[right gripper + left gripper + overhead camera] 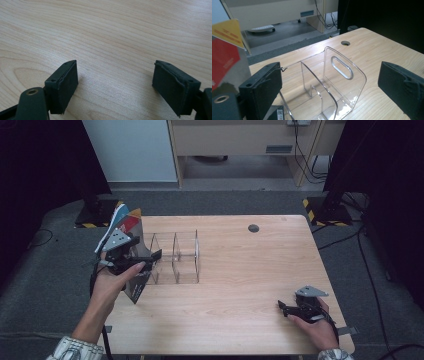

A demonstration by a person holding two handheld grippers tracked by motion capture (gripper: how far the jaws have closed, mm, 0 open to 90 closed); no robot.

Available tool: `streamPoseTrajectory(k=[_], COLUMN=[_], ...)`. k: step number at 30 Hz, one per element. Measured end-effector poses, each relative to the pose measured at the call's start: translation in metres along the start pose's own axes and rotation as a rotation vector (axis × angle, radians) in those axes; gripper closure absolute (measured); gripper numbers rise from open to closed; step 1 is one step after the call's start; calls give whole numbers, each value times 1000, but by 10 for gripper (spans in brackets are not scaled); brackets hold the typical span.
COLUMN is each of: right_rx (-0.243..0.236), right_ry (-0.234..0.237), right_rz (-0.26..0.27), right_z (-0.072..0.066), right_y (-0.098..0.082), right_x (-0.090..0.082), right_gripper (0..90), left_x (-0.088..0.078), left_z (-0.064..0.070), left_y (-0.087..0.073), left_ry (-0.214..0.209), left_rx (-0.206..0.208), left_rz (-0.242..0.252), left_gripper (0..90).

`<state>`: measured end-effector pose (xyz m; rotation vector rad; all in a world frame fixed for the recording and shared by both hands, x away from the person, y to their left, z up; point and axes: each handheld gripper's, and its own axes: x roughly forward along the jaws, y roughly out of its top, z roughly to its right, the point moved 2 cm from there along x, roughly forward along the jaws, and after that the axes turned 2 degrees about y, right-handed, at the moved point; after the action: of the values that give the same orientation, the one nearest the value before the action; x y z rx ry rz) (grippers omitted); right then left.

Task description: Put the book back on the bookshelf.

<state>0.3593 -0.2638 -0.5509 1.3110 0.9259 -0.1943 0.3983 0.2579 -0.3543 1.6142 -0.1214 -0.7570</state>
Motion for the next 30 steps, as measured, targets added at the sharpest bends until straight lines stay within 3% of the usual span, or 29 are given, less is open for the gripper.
streamPoseTrajectory(k=[30], right_rx=[0], right_ry=[0], right_rz=[-1], right_z=[-1], right_y=[0], right_x=[0], right_gripper=[203], left_x=[36], left_z=[29], left_y=[-35], left_ry=[-71], left_rx=[-1], left_rz=[-36], left_gripper=[46])
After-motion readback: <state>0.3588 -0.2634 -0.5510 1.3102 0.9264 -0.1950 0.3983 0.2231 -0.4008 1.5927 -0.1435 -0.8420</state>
